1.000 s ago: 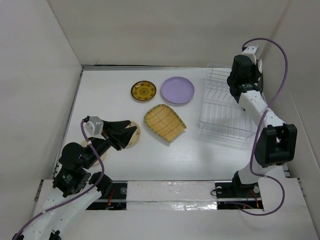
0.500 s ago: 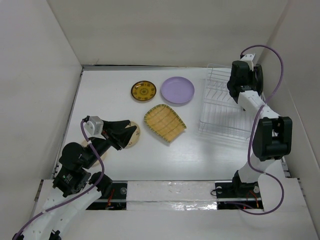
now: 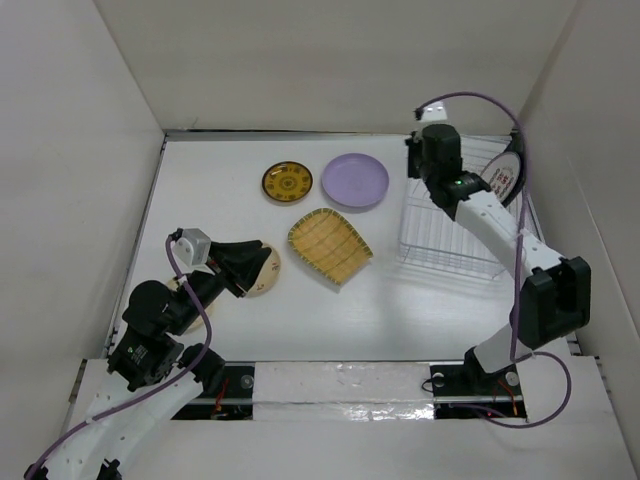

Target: Load the plates into the dish rack

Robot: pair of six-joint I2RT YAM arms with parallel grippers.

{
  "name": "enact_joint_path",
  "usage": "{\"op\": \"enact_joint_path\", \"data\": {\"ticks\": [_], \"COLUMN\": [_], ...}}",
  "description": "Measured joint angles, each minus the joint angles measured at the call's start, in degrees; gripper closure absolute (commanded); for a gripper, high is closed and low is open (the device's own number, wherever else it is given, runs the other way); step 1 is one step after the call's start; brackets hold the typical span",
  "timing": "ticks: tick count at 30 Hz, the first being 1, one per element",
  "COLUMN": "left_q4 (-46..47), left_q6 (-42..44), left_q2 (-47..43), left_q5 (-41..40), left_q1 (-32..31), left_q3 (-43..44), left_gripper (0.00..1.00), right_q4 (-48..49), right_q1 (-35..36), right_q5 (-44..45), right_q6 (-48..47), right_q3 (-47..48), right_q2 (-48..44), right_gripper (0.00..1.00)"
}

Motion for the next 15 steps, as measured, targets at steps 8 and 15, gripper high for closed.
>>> {"op": "enact_joint_path", "data": {"ticks": [8,15], "left_q4": [-0.5,-0.9], "left_q6": [0.2,0.2], "left_q2": [0.5,0.7], "left_q5": [-1.2,-1.9], "left_q1": [0.0,0.0], "left_q3": [0.0,0.0], "left_gripper": [0.88,0.87], "right_q4": [-1.9,-6.9], "right_q1": [13.6,12.9], "right_q5": [-16.4,-23.0], "right_q6": [3.2,4.3], "right_q3": [2.4,2.4], "right_q2": [15.5,22.7], "right_gripper": [0.38,0.35]}}
